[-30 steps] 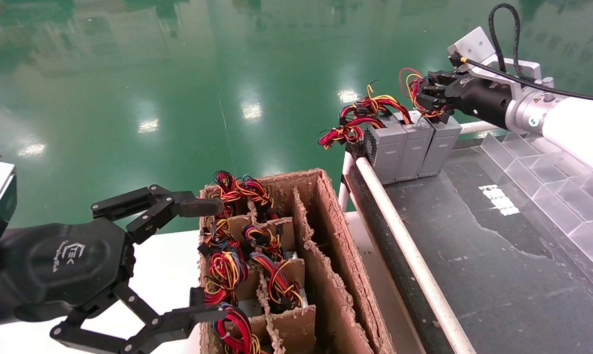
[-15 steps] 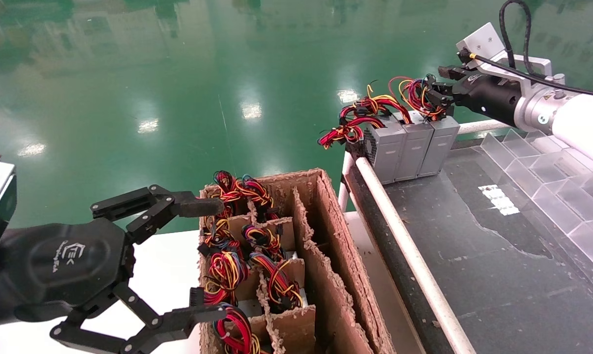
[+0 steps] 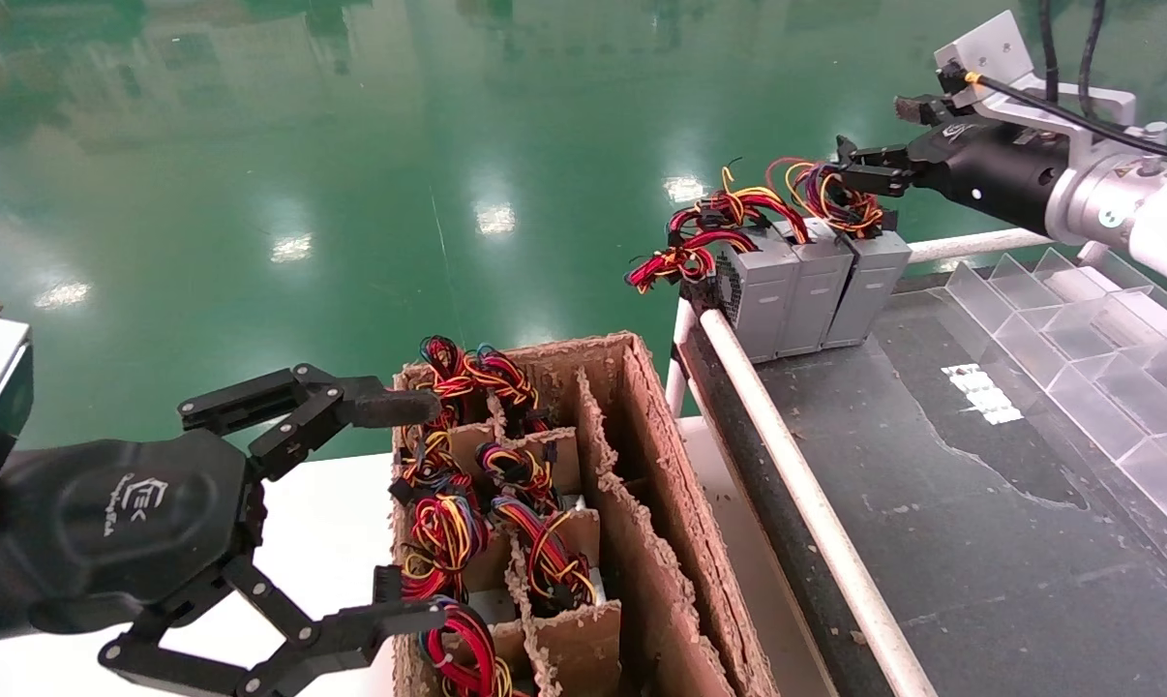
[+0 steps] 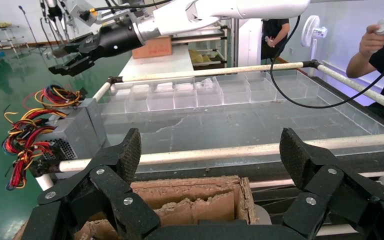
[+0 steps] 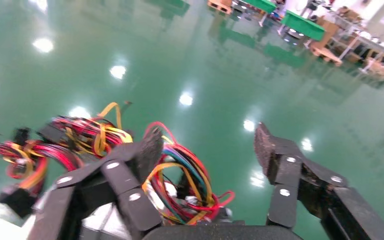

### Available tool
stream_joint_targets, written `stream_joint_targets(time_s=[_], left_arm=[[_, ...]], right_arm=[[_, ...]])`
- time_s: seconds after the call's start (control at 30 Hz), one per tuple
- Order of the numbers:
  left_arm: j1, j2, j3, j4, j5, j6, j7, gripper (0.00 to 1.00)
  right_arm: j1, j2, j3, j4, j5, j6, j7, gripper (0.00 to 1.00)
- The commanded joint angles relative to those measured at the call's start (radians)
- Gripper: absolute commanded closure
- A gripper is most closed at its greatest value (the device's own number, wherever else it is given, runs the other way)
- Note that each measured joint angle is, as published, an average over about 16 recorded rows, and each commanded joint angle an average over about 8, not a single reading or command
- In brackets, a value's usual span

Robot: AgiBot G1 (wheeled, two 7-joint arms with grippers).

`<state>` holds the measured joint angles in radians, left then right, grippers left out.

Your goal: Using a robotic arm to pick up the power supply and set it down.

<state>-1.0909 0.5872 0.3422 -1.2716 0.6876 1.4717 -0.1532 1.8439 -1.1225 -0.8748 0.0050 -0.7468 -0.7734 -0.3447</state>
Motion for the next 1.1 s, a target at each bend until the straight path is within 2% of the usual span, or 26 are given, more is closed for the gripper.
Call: stream_joint_targets(time_s=[0.03, 0.27, 0.4, 1.1], left_arm=[[0.000, 0.000, 0.000, 0.000, 0.000, 0.000, 0.000, 0.00], [0.000, 0.000, 0.000, 0.000, 0.000, 0.000, 0.000, 0.00], [0.000, 0.000, 0.000, 0.000, 0.000, 0.000, 0.000, 0.00], [0.000, 0.000, 0.001, 0.001, 0.000, 0.000, 0.000, 0.00]], right_arm=[[0.003, 0.010, 0.004, 0.001, 0.006, -0.027, 0.014, 0.00], [0.021, 0.059, 0.080, 0.003, 0.110, -0.063, 0.067, 0.00], [-0.001, 0.087, 0.117, 0.044, 0.134, -0.088, 0.094, 0.00], [-0.276, 0.241, 0.291, 0.487, 0.094, -0.316, 0.253, 0.00]])
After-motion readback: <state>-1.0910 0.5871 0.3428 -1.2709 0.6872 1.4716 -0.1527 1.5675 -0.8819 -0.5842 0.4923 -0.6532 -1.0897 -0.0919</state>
